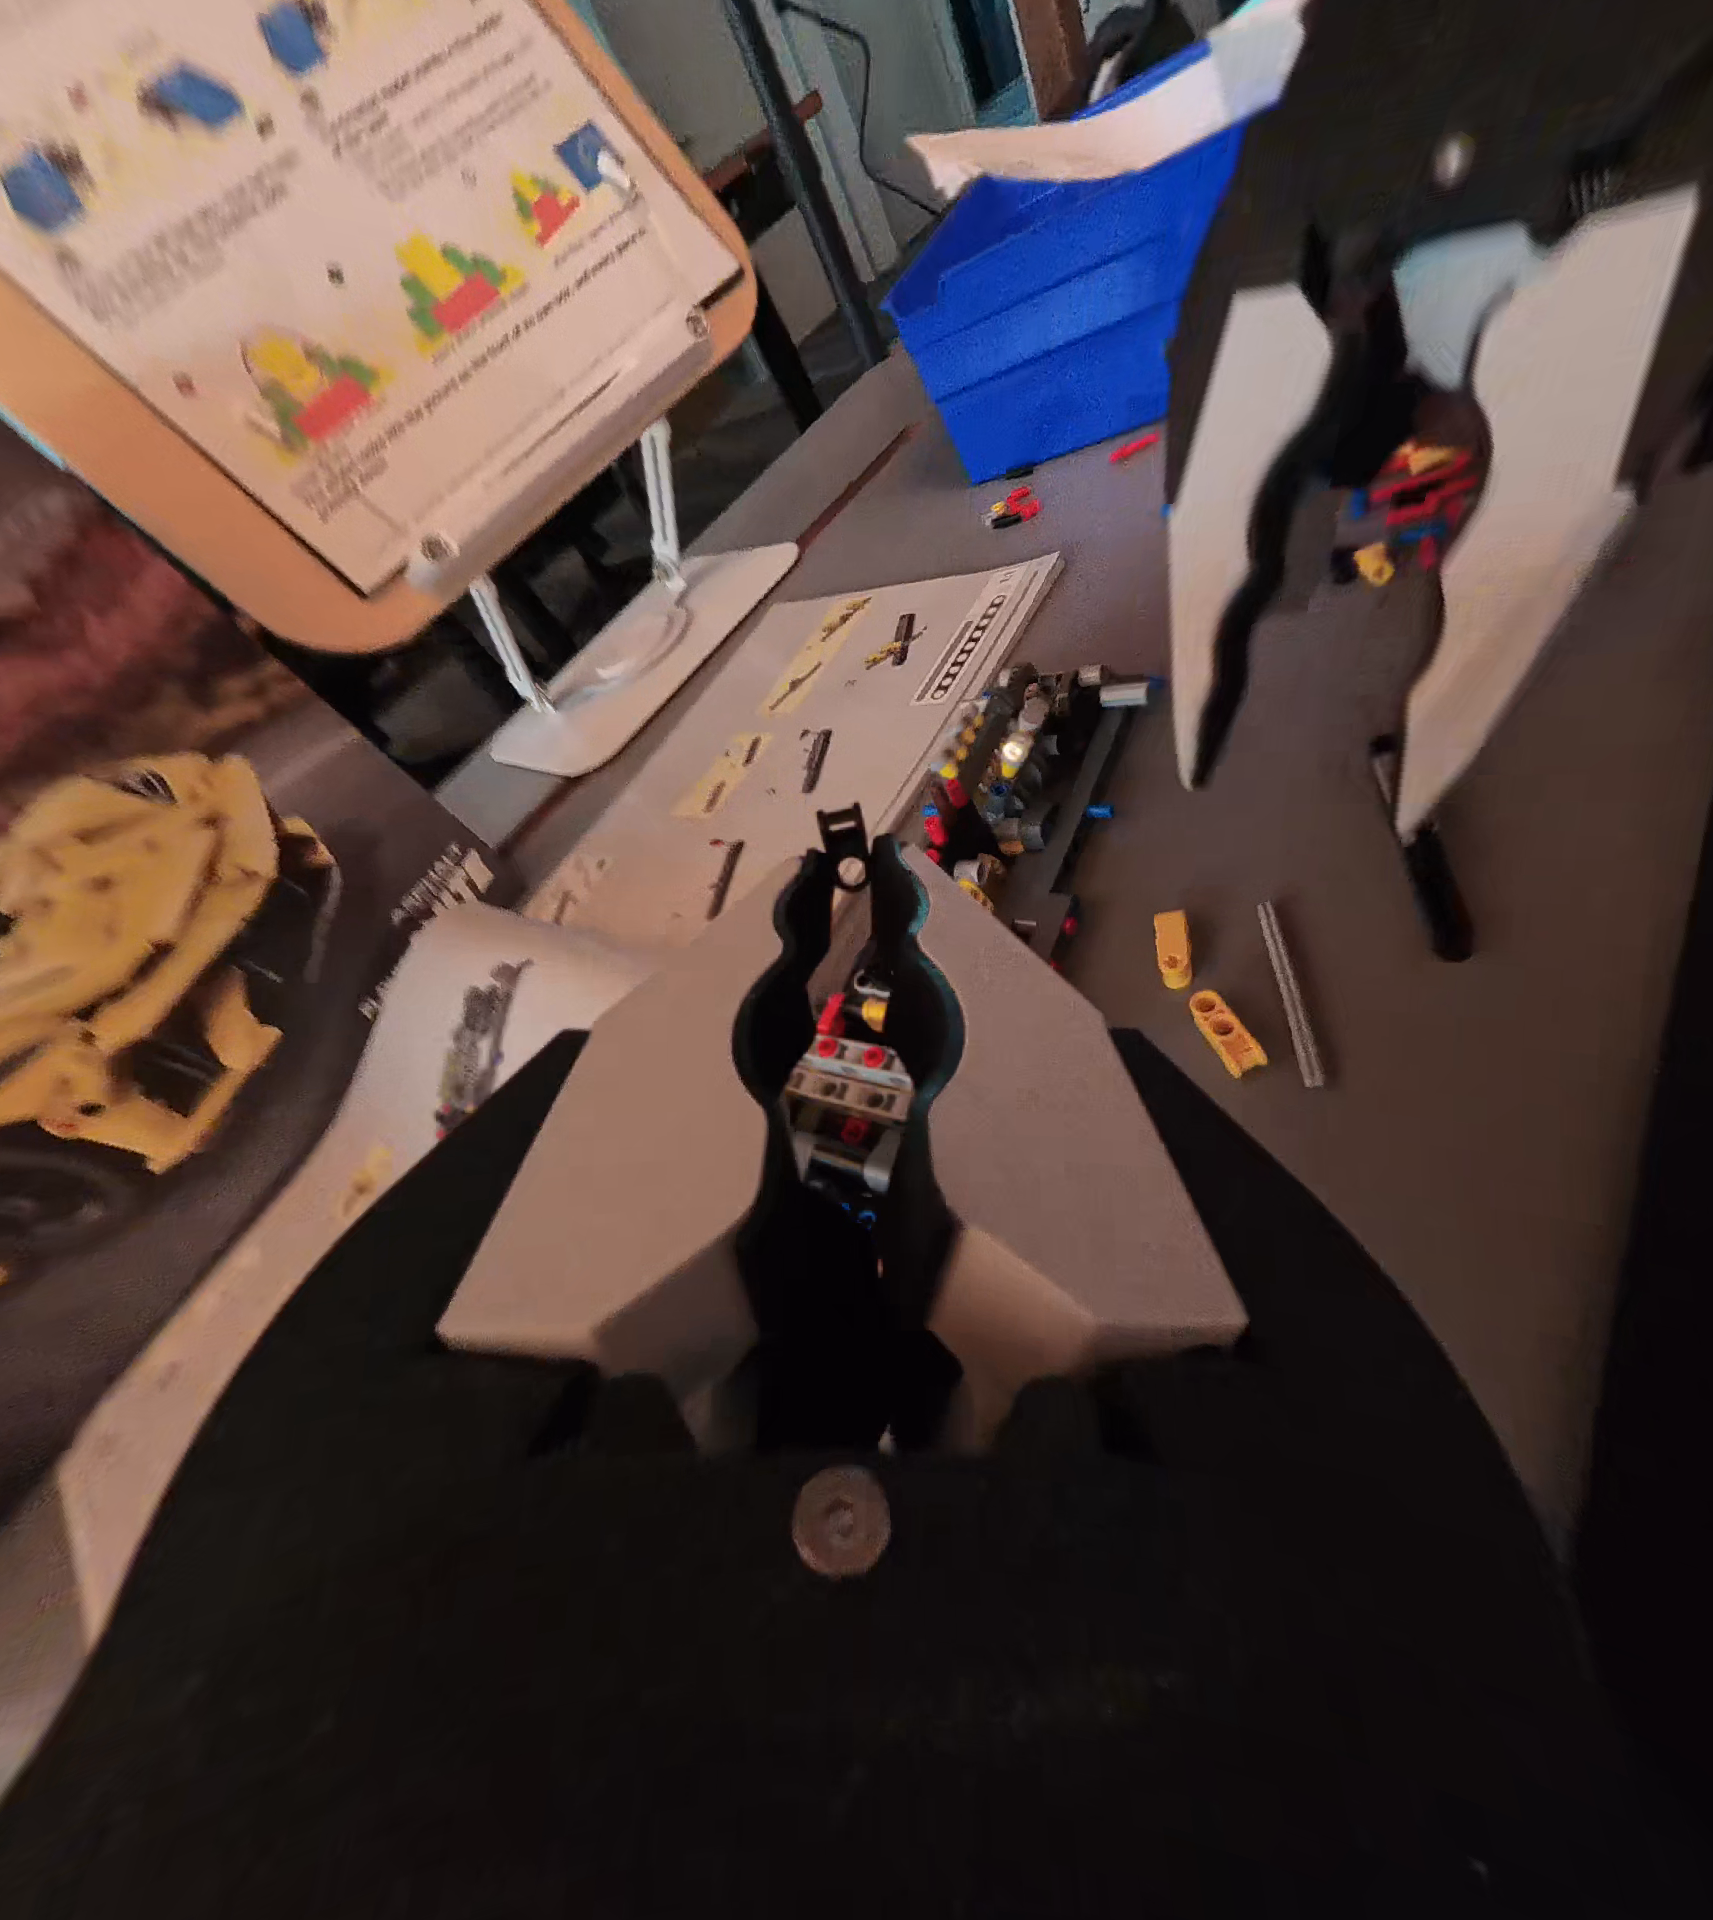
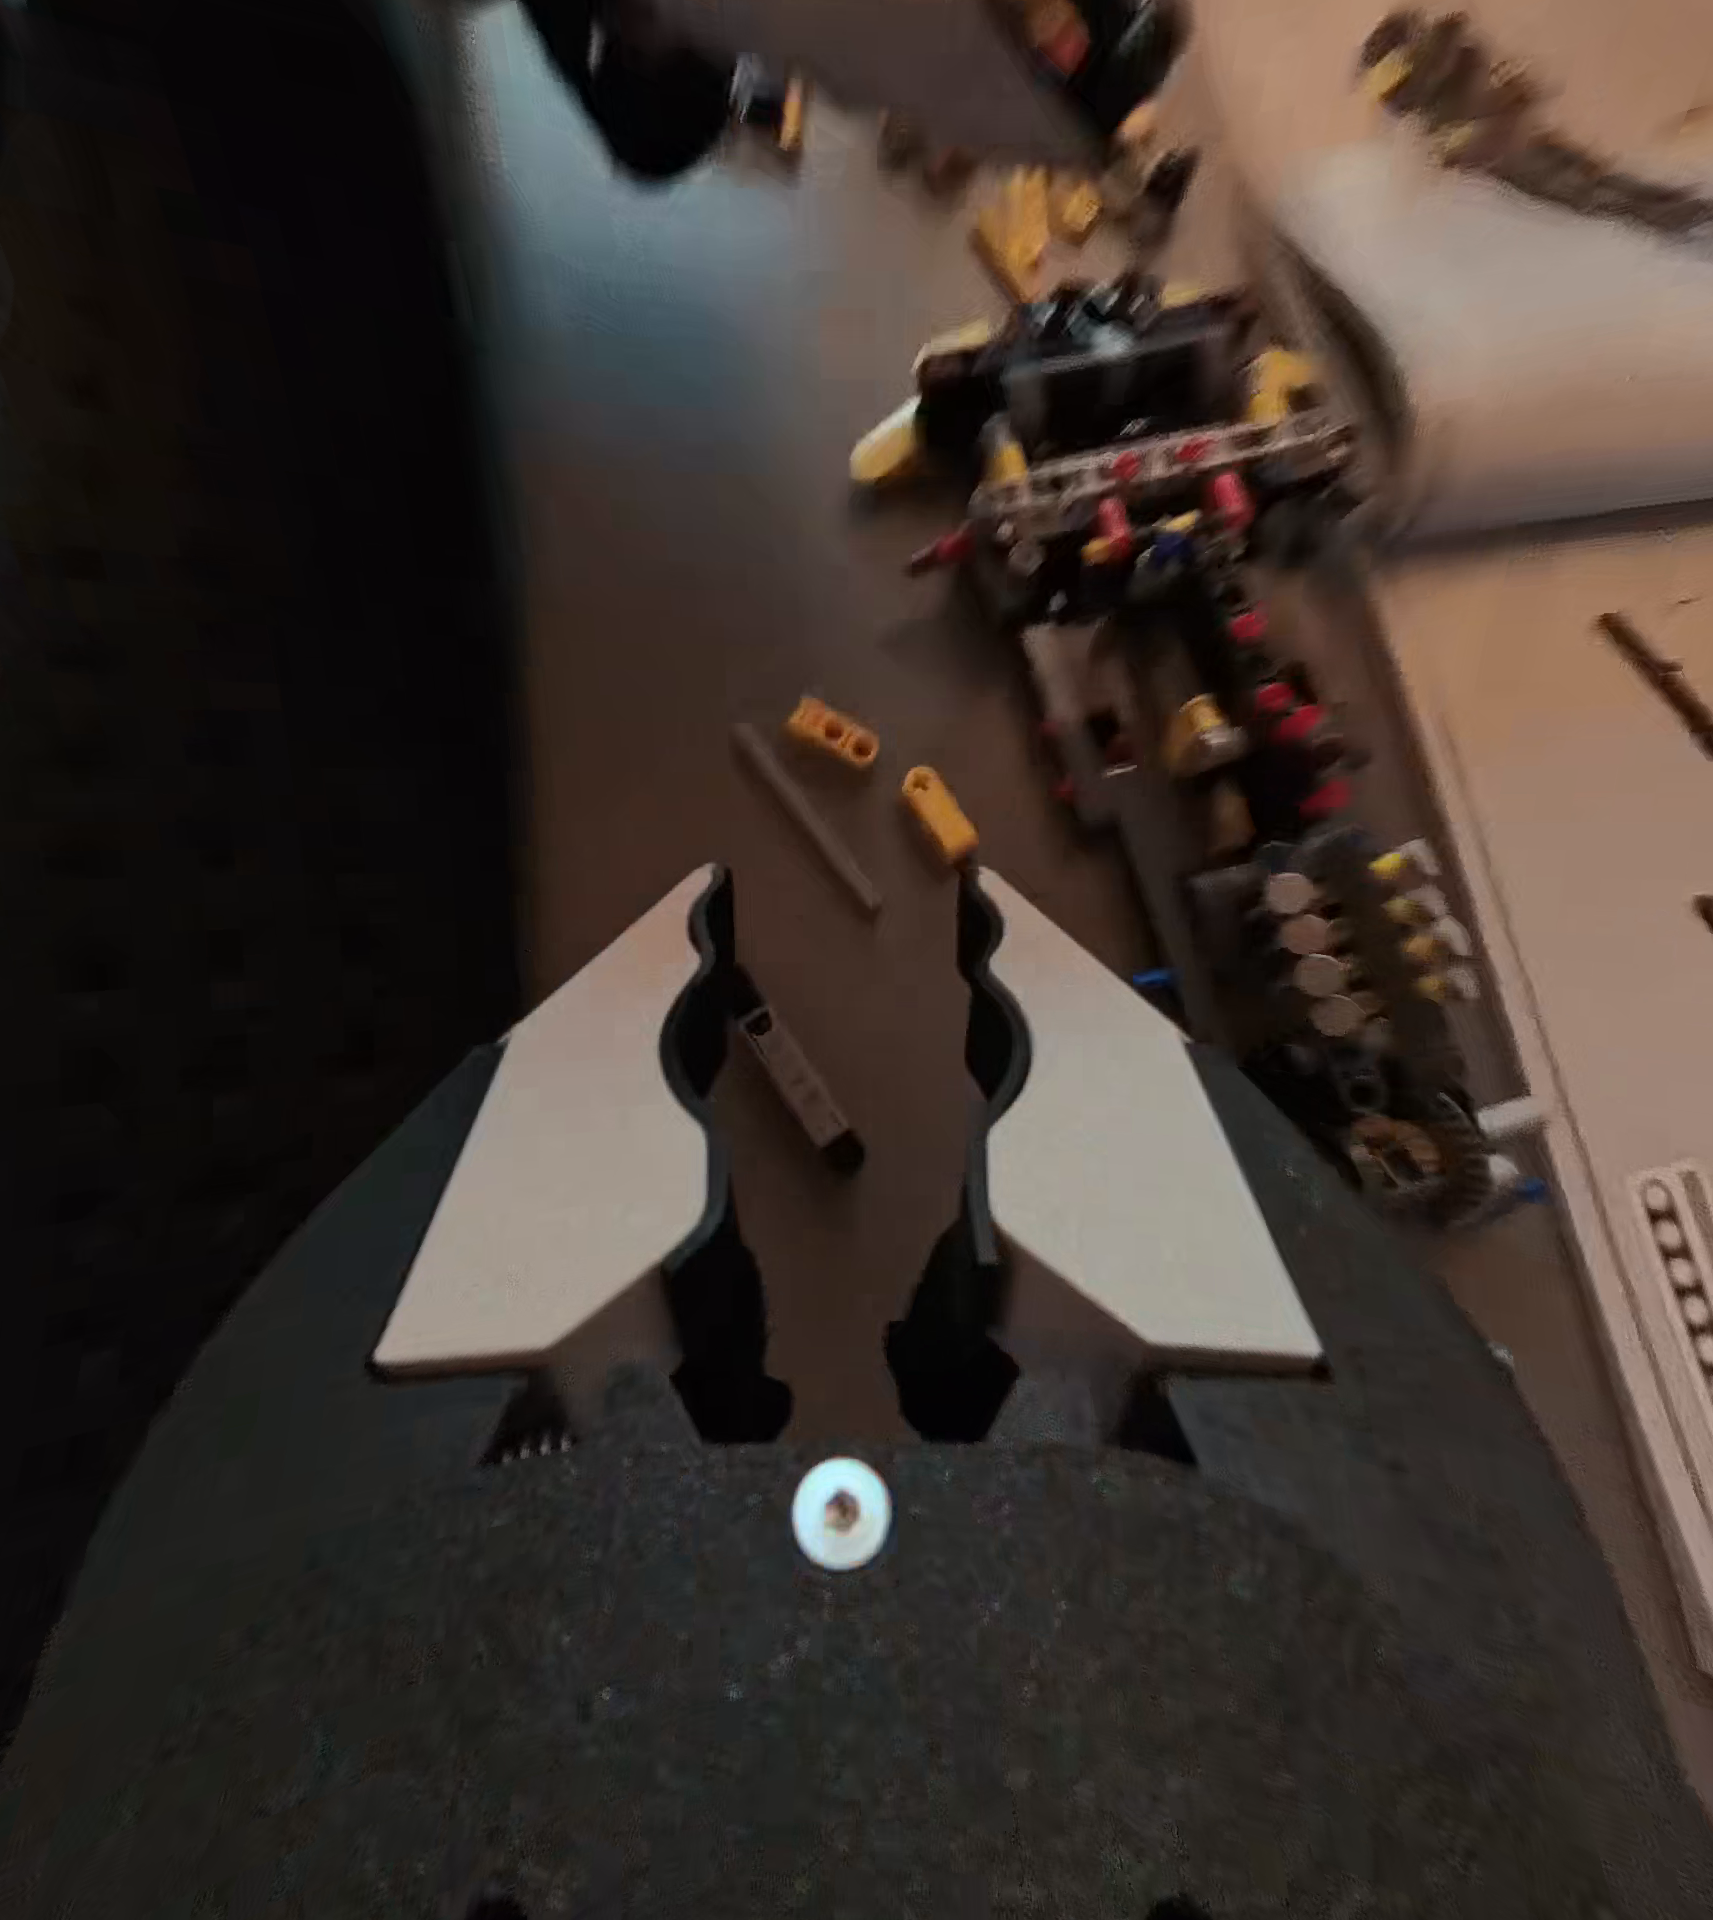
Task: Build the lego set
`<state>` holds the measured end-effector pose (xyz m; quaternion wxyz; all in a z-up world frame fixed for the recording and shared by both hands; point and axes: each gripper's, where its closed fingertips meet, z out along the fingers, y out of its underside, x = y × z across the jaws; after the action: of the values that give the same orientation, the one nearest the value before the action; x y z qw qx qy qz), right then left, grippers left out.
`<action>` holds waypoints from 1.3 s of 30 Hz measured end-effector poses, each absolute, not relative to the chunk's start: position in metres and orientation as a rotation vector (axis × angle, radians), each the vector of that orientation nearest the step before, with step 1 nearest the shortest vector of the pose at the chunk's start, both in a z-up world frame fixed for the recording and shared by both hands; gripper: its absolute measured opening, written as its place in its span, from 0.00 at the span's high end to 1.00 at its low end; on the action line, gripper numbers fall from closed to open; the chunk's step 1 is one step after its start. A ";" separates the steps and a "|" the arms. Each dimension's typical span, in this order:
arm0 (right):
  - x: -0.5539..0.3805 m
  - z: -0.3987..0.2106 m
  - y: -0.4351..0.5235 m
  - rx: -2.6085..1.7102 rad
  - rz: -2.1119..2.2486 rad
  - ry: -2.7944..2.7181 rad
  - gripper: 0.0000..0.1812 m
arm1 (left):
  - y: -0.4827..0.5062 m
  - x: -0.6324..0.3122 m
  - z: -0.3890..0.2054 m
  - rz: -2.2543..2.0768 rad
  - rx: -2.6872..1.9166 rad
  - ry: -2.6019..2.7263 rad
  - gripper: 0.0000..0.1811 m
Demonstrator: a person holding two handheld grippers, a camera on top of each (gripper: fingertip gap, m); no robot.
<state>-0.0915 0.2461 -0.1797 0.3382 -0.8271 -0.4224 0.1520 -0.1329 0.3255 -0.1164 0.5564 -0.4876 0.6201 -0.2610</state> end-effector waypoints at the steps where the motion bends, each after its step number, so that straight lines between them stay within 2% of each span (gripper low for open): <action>1: -0.093 -0.186 0.246 -2.164 0.401 -1.153 0.77 | 0.329 -0.133 -0.117 -0.644 -1.186 1.451 0.97; 10: -0.114 -0.213 0.258 -2.120 0.338 -1.516 0.89 | 0.330 -0.132 -0.122 -0.679 -1.211 1.461 0.97; 12: -0.118 -0.214 0.251 -2.132 0.378 -1.570 0.97 | 0.328 -0.131 -0.124 -0.689 -1.211 1.474 0.97; 19: -0.116 -0.208 0.258 -2.216 0.350 -1.292 0.98 | 0.324 -0.134 -0.108 -0.969 -1.293 1.379 0.97; 24: -0.134 -0.102 0.278 -1.853 0.729 -0.597 0.98 | 0.326 -0.137 -0.099 -1.117 -1.329 1.310 0.97; 26: -0.133 -0.084 0.283 -1.754 0.873 -0.325 0.98 | 0.323 -0.136 -0.099 -1.128 -1.326 1.317 0.97; 29: -0.139 -0.090 0.286 -1.696 1.001 -0.122 0.99 | 0.314 -0.134 -0.098 -1.162 -1.299 1.338 0.97; 39: -0.145 -0.108 0.292 -1.779 0.743 -0.242 0.98 | 0.299 -0.131 -0.099 -1.159 -1.250 1.386 0.97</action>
<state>-0.1447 0.2917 -0.1077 0.5643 -0.7559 -0.1027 0.3156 -0.1306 0.2989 -0.0994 0.4549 -0.5065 0.5618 -0.4699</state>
